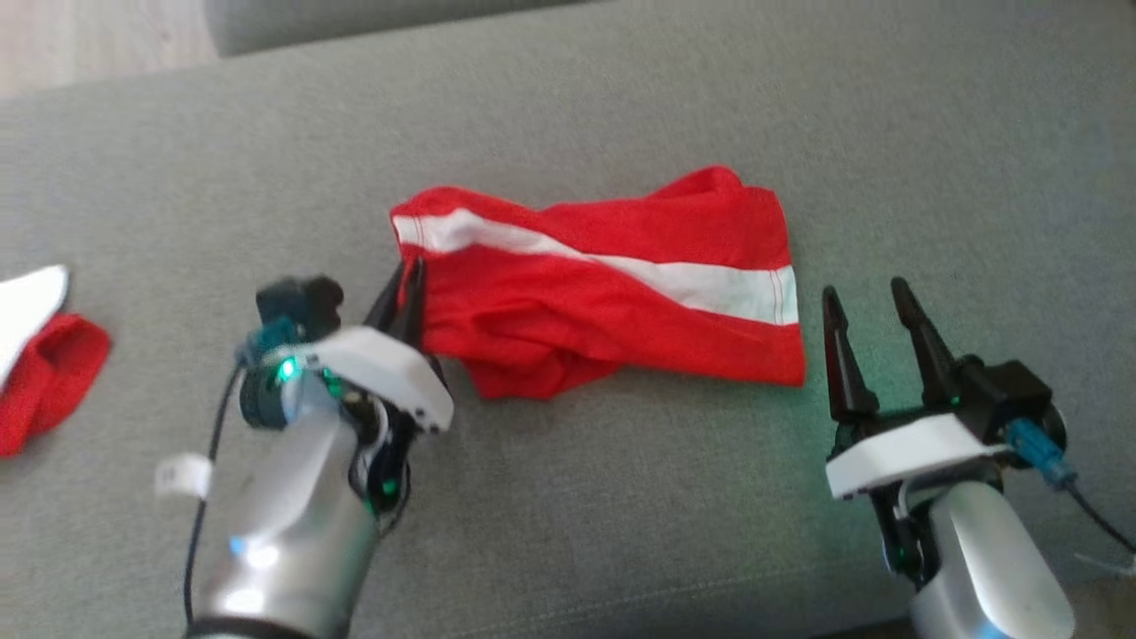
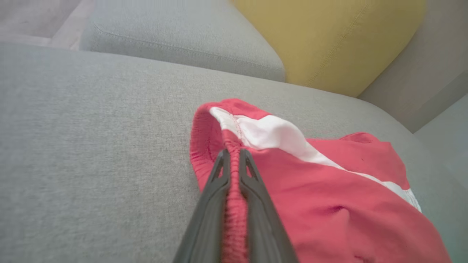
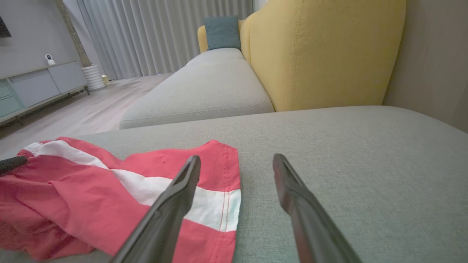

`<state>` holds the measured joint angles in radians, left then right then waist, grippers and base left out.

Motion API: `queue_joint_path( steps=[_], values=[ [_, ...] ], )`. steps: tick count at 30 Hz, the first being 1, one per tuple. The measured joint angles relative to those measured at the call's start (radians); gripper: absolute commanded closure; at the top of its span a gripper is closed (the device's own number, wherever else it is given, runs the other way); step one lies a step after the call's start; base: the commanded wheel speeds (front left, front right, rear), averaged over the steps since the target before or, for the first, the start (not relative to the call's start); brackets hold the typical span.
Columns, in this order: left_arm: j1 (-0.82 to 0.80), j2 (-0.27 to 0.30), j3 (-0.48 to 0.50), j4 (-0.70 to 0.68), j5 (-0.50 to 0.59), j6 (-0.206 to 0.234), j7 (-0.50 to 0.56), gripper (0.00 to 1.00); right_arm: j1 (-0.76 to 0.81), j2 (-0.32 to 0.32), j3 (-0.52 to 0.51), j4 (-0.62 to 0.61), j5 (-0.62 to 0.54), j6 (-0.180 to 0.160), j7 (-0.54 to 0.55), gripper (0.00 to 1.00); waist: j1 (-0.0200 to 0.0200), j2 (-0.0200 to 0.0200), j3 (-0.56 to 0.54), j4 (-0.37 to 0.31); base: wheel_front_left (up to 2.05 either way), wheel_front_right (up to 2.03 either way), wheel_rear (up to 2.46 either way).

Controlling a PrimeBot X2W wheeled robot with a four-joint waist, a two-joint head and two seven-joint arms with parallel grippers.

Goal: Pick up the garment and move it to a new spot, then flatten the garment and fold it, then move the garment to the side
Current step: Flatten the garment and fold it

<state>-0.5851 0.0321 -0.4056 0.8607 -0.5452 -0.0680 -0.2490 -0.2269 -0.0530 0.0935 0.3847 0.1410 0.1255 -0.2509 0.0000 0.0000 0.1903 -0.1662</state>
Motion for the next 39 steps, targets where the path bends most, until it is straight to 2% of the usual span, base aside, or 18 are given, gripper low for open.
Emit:
queue_joint_path(
  steps=[5,9,10,11,12,15,27,39],
  values=[
    [0.157,0.011,0.028,-0.146,0.037,0.045,0.0,1.0,0.048,0.001,-0.001,0.008,0.005,0.0,0.0,0.0,0.0,0.0,-0.057,0.028,0.0,0.0,0.0],
    [0.291,0.038,0.032,-0.19,0.058,0.08,0.0,1.0,0.064,0.002,-0.003,0.01,0.009,0.0,0.0,0.0,0.0,0.0,-0.09,0.054,0.0,0.0,0.0],
    [0.315,0.045,0.033,-0.196,0.071,0.093,0.0,0.65,0.064,0.002,-0.003,0.008,0.01,0.0,0.0,0.0,0.0,0.0,-0.094,0.06,0.0,0.0,0.0],
    [0.347,0.059,0.046,-0.221,0.097,0.115,0.0,0.1,0.064,0.002,-0.003,0.006,0.015,0.0,0.0,0.0,0.0,0.0,-0.101,0.069,0.0,0.0,0.0],
    [0.355,0.064,0.059,-0.232,0.113,0.126,0.0,0.0,0.064,0.002,-0.002,0.006,0.016,0.0,0.0,0.0,0.0,0.0,-0.103,0.071,0.0,0.0,0.0],
    [0.36,0.065,0.092,-0.286,0.157,0.158,0.0,0.0,0.065,0.002,-0.002,0.006,0.016,0.0,0.0,0.0,0.0,0.0,-0.106,0.075,0.0,0.0,0.0],
    [0.473,0.062,0.211,-0.511,0.344,0.226,0.0,0.0,0.067,0.002,-0.031,-0.034,-0.01,0.0,0.0,0.0,0.0,0.0,-0.123,0.085,0.0,0.0,0.0],
    [0.564,0.062,0.253,-0.552,0.454,0.236,0.0,0.0,0.087,0.003,-0.06,-0.016,-0.046,0.0,0.0,0.0,0.0,0.0,-0.137,0.094,0.0,0.0,0.0]
  ],
)
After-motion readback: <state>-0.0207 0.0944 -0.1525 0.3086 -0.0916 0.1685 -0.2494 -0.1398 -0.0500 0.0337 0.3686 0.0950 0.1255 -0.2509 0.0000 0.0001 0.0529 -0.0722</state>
